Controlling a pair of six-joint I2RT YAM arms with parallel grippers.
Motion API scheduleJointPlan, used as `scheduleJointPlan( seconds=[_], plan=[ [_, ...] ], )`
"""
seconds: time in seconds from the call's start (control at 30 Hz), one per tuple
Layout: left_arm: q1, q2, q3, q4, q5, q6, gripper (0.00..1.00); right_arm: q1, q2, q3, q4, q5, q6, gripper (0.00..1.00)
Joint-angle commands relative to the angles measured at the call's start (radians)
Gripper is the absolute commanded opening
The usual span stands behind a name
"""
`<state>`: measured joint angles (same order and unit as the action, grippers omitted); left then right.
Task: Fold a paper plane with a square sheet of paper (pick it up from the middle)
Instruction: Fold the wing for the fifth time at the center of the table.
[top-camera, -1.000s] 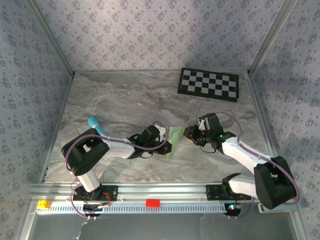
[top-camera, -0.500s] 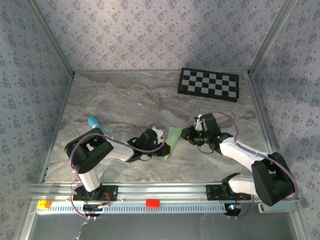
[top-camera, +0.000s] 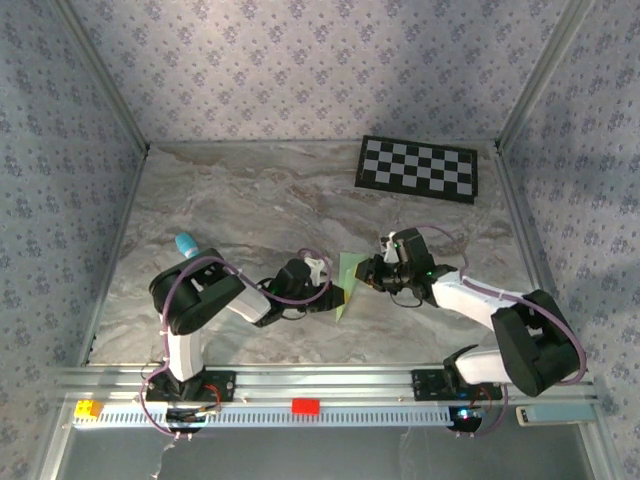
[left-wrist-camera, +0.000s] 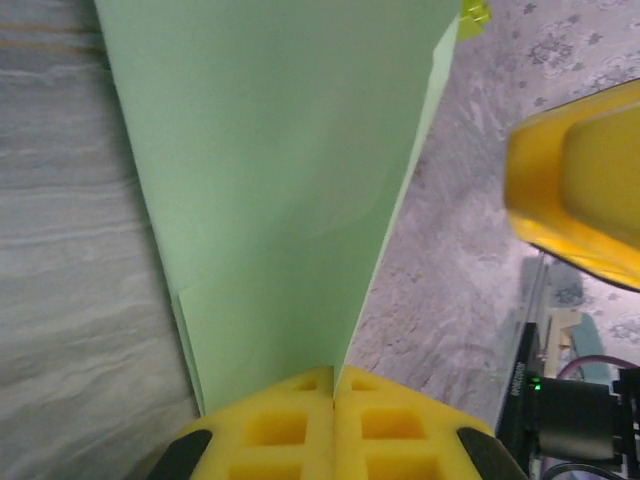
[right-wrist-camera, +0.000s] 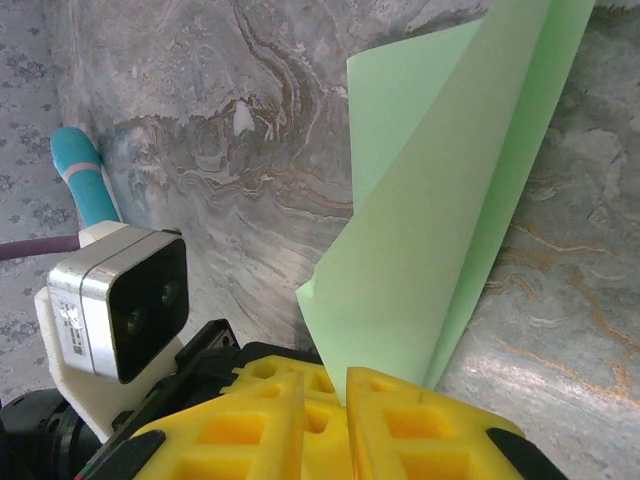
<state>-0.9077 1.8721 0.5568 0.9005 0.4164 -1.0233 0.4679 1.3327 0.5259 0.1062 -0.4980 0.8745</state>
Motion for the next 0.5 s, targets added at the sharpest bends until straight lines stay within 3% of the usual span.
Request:
scheduleJointPlan(
  seconds=[0.0,0.47],
  plan=[
    [0.009,0.047,-0.001,0.074,0.039,-0.064,0.00,0.006,0.021,0.003,0.023,-0.024,0.001,0.19],
    [0.021,0.086,-0.017,0.118,0.044,-0.135,0.00,-0.006,0.101,0.031,0.086,-0.070,-0.010,0.13]
  ],
)
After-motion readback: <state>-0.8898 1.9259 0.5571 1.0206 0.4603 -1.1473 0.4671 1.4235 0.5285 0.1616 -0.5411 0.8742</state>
